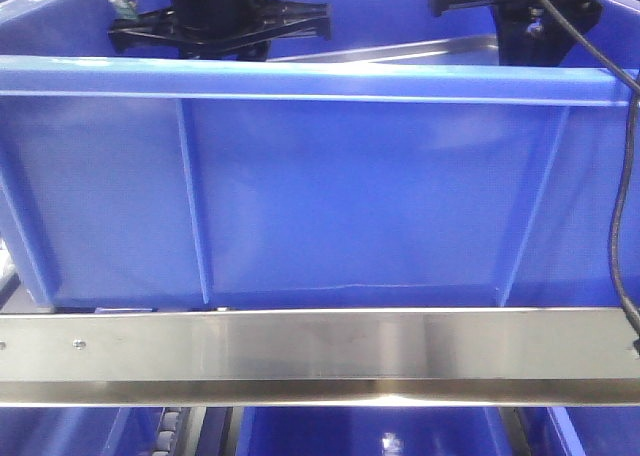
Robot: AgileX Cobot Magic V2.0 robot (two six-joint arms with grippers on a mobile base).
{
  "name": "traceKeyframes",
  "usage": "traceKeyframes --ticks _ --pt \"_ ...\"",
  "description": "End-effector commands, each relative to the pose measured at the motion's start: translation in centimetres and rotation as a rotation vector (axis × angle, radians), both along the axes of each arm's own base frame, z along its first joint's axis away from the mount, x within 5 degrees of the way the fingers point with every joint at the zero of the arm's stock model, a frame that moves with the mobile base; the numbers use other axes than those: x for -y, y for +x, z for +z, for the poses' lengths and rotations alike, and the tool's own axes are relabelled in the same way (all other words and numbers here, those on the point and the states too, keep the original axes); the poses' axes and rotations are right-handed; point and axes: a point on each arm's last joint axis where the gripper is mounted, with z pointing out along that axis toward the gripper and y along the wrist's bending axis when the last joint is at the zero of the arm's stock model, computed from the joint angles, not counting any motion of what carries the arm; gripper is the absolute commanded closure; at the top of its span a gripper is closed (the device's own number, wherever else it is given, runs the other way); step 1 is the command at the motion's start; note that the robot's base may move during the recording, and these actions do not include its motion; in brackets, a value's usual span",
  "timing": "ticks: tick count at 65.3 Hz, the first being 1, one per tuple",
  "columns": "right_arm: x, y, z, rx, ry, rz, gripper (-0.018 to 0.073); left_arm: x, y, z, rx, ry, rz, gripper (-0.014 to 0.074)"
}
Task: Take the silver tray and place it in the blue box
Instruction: 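Open both grippers to release the tray on the bin floor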
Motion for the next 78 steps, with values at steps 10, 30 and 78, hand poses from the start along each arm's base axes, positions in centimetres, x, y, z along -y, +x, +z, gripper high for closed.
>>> traceKeyframes --ticks 10,30,78 --pt "0.0 -0.3 3.2 0.125 0.029 0.031 0.0186 0.1 -0.2 3.9 0.14 -0.098 -0.026 0.0284" --pt "0.2 -0.6 3.5 0.128 0.024 0.03 -0.0049 0.0 -0.3 4.1 0.145 -0.101 -0.026 0.0191" --pt "4.4 -12.2 13.7 0.399 0.059 0.095 0.0503 -5.1 -10.6 14.7 0.386 -0.054 -0.24 0.0677"
